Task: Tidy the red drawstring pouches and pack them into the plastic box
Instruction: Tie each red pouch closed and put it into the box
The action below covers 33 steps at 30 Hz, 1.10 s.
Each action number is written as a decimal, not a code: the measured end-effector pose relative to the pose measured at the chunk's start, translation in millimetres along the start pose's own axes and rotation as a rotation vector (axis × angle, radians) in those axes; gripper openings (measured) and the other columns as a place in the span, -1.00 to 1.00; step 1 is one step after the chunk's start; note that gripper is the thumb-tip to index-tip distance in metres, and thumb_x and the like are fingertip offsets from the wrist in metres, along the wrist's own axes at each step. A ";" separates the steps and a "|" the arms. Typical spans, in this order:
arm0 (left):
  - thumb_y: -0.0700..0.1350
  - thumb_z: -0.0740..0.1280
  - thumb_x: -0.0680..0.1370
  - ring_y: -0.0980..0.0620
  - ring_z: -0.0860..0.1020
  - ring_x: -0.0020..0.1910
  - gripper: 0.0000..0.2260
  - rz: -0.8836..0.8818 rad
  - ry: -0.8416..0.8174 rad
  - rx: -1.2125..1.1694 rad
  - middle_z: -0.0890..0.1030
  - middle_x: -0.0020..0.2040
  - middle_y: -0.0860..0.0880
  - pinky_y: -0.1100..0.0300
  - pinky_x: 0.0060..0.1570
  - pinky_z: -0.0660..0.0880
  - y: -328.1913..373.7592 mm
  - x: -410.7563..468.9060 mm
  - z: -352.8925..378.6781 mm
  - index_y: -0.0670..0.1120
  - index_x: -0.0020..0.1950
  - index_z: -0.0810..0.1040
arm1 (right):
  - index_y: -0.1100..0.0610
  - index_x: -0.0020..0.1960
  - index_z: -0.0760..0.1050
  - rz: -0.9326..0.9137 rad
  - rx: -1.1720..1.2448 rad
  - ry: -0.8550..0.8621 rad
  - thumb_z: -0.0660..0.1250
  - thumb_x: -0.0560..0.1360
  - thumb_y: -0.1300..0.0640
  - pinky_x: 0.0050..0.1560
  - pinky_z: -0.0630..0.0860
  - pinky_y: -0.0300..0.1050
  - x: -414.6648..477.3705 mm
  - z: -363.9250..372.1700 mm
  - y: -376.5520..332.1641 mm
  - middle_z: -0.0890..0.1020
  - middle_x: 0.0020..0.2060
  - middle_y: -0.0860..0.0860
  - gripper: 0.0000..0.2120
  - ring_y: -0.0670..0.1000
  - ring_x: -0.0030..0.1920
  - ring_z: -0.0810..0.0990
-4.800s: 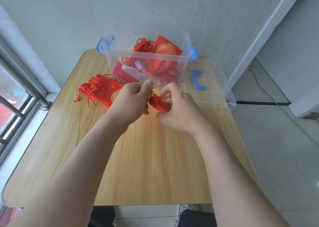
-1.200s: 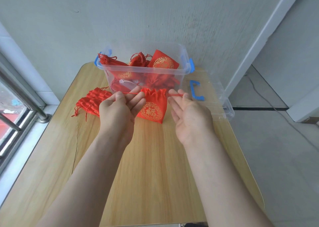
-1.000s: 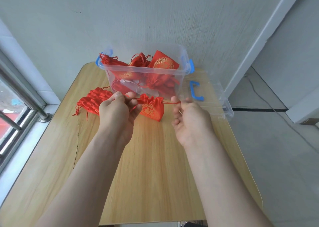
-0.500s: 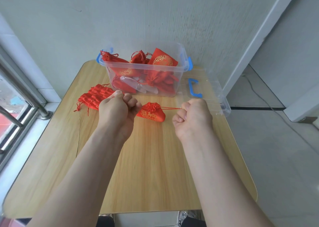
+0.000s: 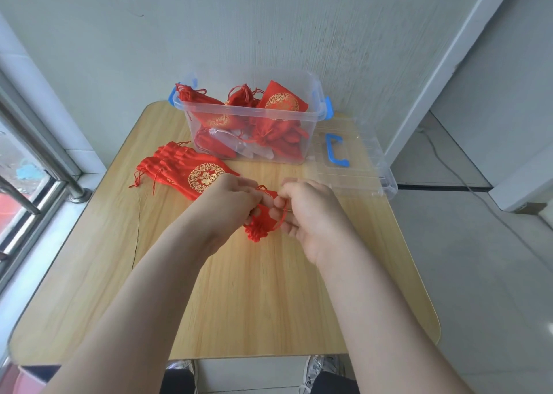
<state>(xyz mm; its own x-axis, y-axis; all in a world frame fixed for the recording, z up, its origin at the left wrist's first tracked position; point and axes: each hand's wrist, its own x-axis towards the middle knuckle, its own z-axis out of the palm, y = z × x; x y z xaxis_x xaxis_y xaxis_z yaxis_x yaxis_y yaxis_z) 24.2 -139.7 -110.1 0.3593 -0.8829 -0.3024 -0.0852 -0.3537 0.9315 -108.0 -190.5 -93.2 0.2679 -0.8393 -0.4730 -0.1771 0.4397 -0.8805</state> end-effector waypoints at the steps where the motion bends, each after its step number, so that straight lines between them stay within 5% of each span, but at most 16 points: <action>1: -0.34 0.25 0.67 -0.07 0.53 -0.13 -0.81 0.017 0.005 0.035 0.73 0.02 -0.31 0.00 -0.04 0.48 -0.8 0.6 -0.4 -0.18 0.01 0.64 | 0.10 0.08 0.63 -0.021 -0.025 0.019 0.26 0.57 0.26 -0.17 0.49 -0.13 1.3 -0.2 0.9 0.63 -0.27 -0.02 -0.80 0.01 -0.25 0.64; 5: -0.32 0.26 0.68 0.00 0.63 -0.18 -0.87 0.072 0.033 0.075 0.78 -0.08 -0.10 0.02 -0.09 0.54 -3.4 2.7 1.4 -0.16 0.10 0.57 | 0.19 -0.20 0.60 -0.101 -0.202 0.086 0.35 0.54 0.18 -0.16 0.44 -0.07 3.6 0.4 4.3 0.53 -0.32 0.04 -0.84 0.04 -0.25 0.50; 9: -0.31 0.25 0.70 0.06 0.67 -0.24 -0.90 0.156 0.015 0.112 0.77 -0.17 0.00 0.07 -0.14 0.57 -2.2 3.0 2.0 -0.20 0.18 0.52 | 0.12 -0.34 0.60 -0.179 -0.263 0.092 0.36 0.60 0.07 -0.12 0.60 -0.09 5.2 1.7 6.2 0.69 -0.36 0.06 -0.66 0.07 -0.27 0.66; 14: -0.29 0.28 0.70 0.07 0.66 -0.31 -0.95 0.196 -0.075 0.196 0.74 -0.28 0.03 0.25 -0.27 0.59 3.0 -2.0 4.6 -0.20 0.14 0.52 | 0.19 -0.17 0.71 -0.196 -0.142 0.116 0.44 0.63 0.11 -0.37 0.52 -0.27 6.0 0.0 5.9 0.70 -0.39 0.08 -0.75 -0.06 -0.45 0.62; 18: -0.27 0.32 0.69 -0.11 0.72 -0.18 -0.94 0.173 -0.074 0.175 0.77 -0.17 -0.09 0.04 -0.10 0.68 4.6 1.6 1.4 -0.25 0.10 0.57 | 0.10 -0.01 0.74 -0.164 -0.035 0.131 0.47 0.61 0.12 -0.50 0.35 -0.53 8.8 -2.7 -0.2 0.67 -0.31 -0.14 -0.91 -0.31 -0.43 0.58; 22: -0.28 0.33 0.66 0.01 0.69 -0.26 -0.91 0.107 -0.021 0.174 0.76 -0.19 -0.10 0.12 -0.16 0.67 3.3 7.5 3.6 -0.25 0.02 0.62 | 0.15 -0.24 0.57 -0.211 -0.107 0.123 0.30 0.60 0.24 -0.33 0.44 -0.26 14.4 -1.6 2.3 0.53 -0.40 -0.03 -0.76 -0.06 -0.39 0.47; 24: -0.29 0.32 0.64 -0.02 0.72 -0.25 -0.90 0.059 0.016 0.154 0.76 -0.21 -0.10 0.13 -0.17 0.68 3.3 10.2 5.0 -0.25 -0.02 0.62 | 0.09 -0.13 0.62 -0.246 -0.113 0.160 0.20 0.56 0.31 -0.20 0.51 -0.17 17.0 -1.1 2.7 0.65 -0.25 -0.02 -0.74 -0.04 -0.24 0.59; 27: -0.31 0.31 0.62 -0.11 0.75 -0.20 -0.86 0.042 0.024 0.168 0.76 -0.23 -0.10 0.11 -0.16 0.69 4.3 13.0 4.7 -0.27 -0.06 0.65 | -0.03 0.20 0.58 -0.280 -0.072 0.164 0.21 0.56 0.33 -0.25 0.50 -0.37 17.8 -2.3 0.2 0.76 -0.13 -0.04 -0.63 -0.20 -0.14 0.69; 33: -0.31 0.32 0.62 -0.11 0.73 -0.24 -0.82 0.092 -0.119 0.295 0.76 -0.22 -0.13 0.16 -0.23 0.67 2.4 11.9 0.9 -0.27 -0.09 0.69 | 0.03 0.13 0.64 -0.253 -0.061 -0.010 0.35 0.55 0.34 -0.29 0.49 -0.38 21.0 -11.4 -7.9 0.79 -0.14 -0.08 -0.72 -0.16 -0.20 0.67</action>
<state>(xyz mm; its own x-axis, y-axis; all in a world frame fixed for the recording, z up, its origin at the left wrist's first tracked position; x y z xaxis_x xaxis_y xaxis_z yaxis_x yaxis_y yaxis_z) 27.4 -151.3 -111.6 0.2282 -0.9389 -0.2577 -0.3838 -0.3300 0.8624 -111.7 -215.2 -95.9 0.3204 -0.9168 -0.2385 -0.1603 0.1957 -0.9675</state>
